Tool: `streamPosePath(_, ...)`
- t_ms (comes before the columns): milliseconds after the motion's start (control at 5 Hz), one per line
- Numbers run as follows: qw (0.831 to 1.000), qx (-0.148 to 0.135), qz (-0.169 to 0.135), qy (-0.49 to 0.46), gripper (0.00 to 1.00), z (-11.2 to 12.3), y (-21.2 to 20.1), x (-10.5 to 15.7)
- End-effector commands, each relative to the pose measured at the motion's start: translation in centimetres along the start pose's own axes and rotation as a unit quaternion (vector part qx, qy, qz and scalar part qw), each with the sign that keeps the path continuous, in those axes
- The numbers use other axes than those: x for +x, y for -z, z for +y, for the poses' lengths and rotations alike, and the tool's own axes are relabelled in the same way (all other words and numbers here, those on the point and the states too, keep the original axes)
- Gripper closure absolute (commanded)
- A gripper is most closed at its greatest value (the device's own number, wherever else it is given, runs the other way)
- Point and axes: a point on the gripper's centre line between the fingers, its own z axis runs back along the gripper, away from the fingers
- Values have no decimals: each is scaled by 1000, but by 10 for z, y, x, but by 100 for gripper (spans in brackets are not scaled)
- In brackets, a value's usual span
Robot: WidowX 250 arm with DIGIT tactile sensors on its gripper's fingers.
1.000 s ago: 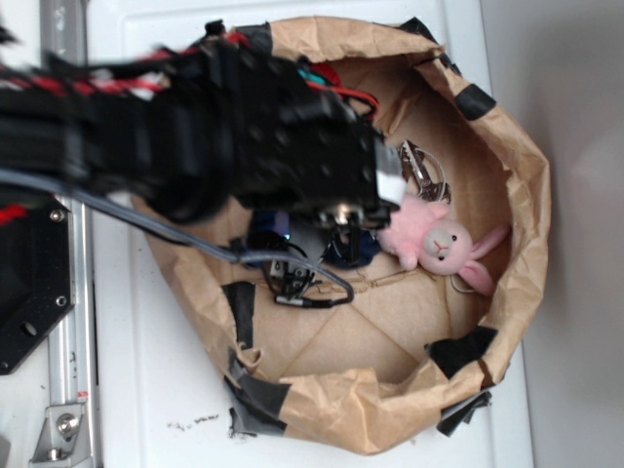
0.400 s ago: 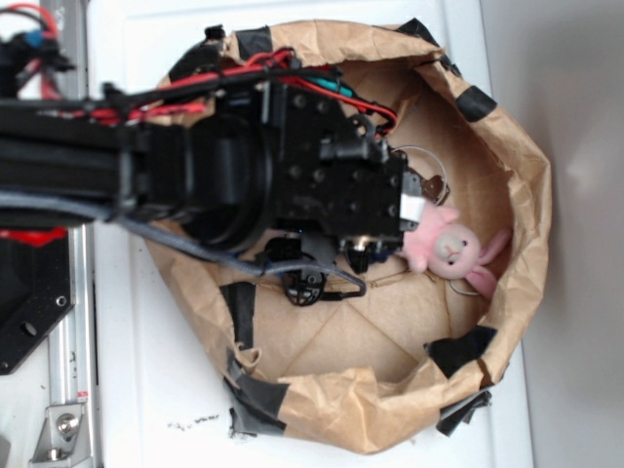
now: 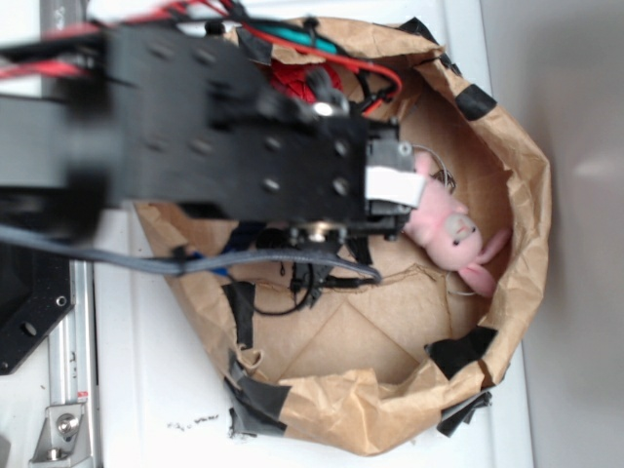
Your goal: Grab the blue rope.
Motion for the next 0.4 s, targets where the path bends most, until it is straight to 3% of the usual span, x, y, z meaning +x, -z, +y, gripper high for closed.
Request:
streamPosePath(0,985,-108,-27,-129,100,-11,-48,6)
streamPosePath(200,981,-128,-13,-144,100,-29,-45,4)
